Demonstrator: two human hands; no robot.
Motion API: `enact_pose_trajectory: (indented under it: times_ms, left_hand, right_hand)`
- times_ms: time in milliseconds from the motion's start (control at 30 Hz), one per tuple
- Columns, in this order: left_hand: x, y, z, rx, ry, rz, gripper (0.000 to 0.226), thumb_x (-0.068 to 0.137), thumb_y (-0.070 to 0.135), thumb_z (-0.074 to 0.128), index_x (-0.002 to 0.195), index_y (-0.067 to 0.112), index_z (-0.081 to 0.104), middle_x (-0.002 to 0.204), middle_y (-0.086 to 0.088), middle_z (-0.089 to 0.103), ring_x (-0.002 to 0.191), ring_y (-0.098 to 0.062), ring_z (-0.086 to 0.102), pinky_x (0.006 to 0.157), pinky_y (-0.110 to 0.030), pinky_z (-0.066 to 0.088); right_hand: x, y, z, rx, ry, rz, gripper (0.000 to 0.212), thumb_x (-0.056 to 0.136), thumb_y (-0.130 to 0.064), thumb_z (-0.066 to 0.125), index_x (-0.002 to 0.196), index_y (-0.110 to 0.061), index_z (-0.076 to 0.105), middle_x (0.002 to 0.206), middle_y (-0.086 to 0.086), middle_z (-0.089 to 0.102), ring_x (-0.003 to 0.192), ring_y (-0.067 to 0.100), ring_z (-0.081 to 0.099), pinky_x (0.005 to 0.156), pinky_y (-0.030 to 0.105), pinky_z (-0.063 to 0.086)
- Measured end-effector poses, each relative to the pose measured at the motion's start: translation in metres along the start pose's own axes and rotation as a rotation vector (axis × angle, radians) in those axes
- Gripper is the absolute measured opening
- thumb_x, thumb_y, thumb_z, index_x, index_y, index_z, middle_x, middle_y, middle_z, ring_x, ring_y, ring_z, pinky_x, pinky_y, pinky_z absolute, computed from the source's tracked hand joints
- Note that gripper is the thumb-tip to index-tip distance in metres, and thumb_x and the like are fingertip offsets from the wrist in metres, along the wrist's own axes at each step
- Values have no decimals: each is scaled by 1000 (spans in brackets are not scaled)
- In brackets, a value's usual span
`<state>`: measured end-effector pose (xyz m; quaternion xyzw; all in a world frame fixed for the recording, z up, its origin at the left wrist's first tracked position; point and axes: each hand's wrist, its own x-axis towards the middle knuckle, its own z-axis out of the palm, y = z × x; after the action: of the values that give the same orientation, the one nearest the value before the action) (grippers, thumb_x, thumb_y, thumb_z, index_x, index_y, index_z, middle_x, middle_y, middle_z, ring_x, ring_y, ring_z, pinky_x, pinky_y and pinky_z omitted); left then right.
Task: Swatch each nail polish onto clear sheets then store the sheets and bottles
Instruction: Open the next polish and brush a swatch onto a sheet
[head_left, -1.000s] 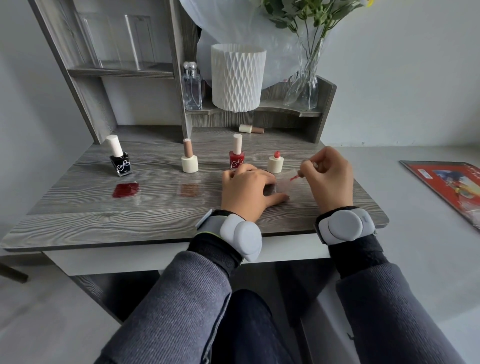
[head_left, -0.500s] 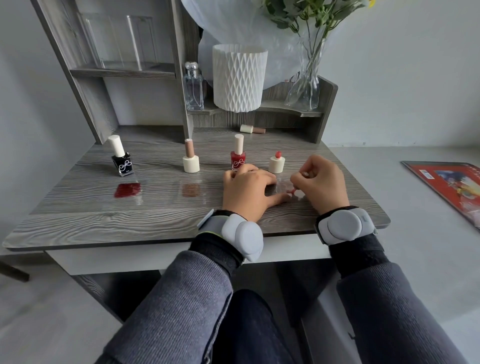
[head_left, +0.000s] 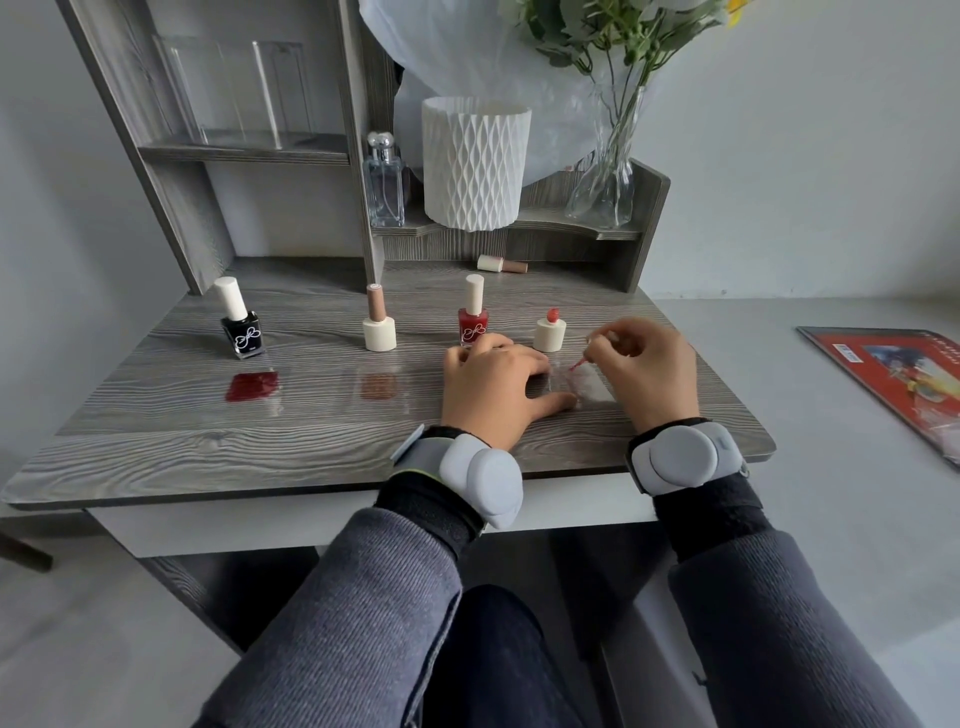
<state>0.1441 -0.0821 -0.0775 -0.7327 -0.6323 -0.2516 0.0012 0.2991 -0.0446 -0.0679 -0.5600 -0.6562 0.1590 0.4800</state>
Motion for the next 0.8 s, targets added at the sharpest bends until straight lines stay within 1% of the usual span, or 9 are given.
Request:
enact_pose_trajectory:
  times_ms: [67, 100, 167, 267, 367, 467, 567, 633, 800]
  left_hand:
    - [0, 0, 0, 2, 5, 1, 54, 78, 69, 53, 116, 33, 65, 121, 21, 60, 124, -8, 35, 90, -37, 21]
    - [0, 0, 0, 2, 6, 2, 54, 78, 69, 53, 116, 33, 65, 121, 21, 61, 124, -8, 35, 90, -37, 20]
    - [0, 0, 1, 4, 9, 4, 53, 78, 69, 53, 115, 33, 65, 121, 21, 61, 123, -7, 36, 89, -36, 19]
    - [0, -1, 1, 5, 7, 3, 52, 78, 68, 54, 115, 33, 65, 120, 20, 61, 123, -8, 36, 88, -36, 19]
    - [0, 0, 0, 4, -4, -4, 52, 78, 68, 54, 115, 34, 65, 122, 21, 60, 124, -8, 35, 90, -37, 20]
    - [0, 0, 0, -2, -5, -7, 54, 77, 69, 54, 116, 34, 65, 121, 21, 60, 124, -8, 35, 90, -37, 19]
    - [0, 0, -1, 6, -5, -1, 54, 77, 69, 53, 116, 34, 65, 122, 20, 60, 125, -8, 35, 89, -37, 19]
    - [0, 0, -1, 8, 0, 4, 52, 78, 69, 53, 114, 33, 66, 120, 20, 61, 124, -8, 35, 88, -37, 19]
    - [0, 1, 0, 23, 0, 0, 53, 77, 70, 53, 115, 34, 65, 120, 20, 61, 123, -8, 35, 85, -35, 17]
  right_hand:
    - [1, 1, 2, -43, -43, -22, 9, 79, -16, 65, 78, -18, 74, 70, -3, 67, 65, 8, 57, 58, 10, 38]
    - [1, 1, 2, -52, -58, -34, 9, 79, -16, 65, 79, -18, 74, 70, -3, 67, 64, 6, 56, 58, 11, 38]
    - [0, 1, 2, -65, -85, -50, 9, 80, -15, 66, 79, -17, 75, 70, -3, 67, 64, 5, 57, 61, 18, 43]
    - [-1, 0, 3, -78, -120, -54, 10, 78, -17, 64, 74, -15, 73, 70, -1, 68, 69, 14, 62, 65, 31, 49]
    - [-1, 0, 2, -65, -94, -29, 13, 78, -19, 63, 69, -12, 70, 67, 3, 68, 70, 20, 62, 65, 33, 48]
    - [0, -1, 0, 9, -32, -59, 14, 80, -18, 61, 72, -11, 70, 69, 6, 69, 71, 23, 63, 67, 37, 50]
    - [-1, -3, 1, -3, -62, -96, 12, 84, -18, 63, 80, -15, 74, 74, 3, 71, 69, 16, 59, 68, 35, 49]
    - [-1, -2, 2, -44, -111, -106, 11, 84, -19, 64, 83, -15, 75, 74, 2, 70, 70, 15, 59, 69, 34, 48]
    - [-2, -3, 2, -52, -186, -87, 13, 81, -14, 64, 71, -13, 73, 66, -1, 66, 65, 13, 57, 63, 30, 44]
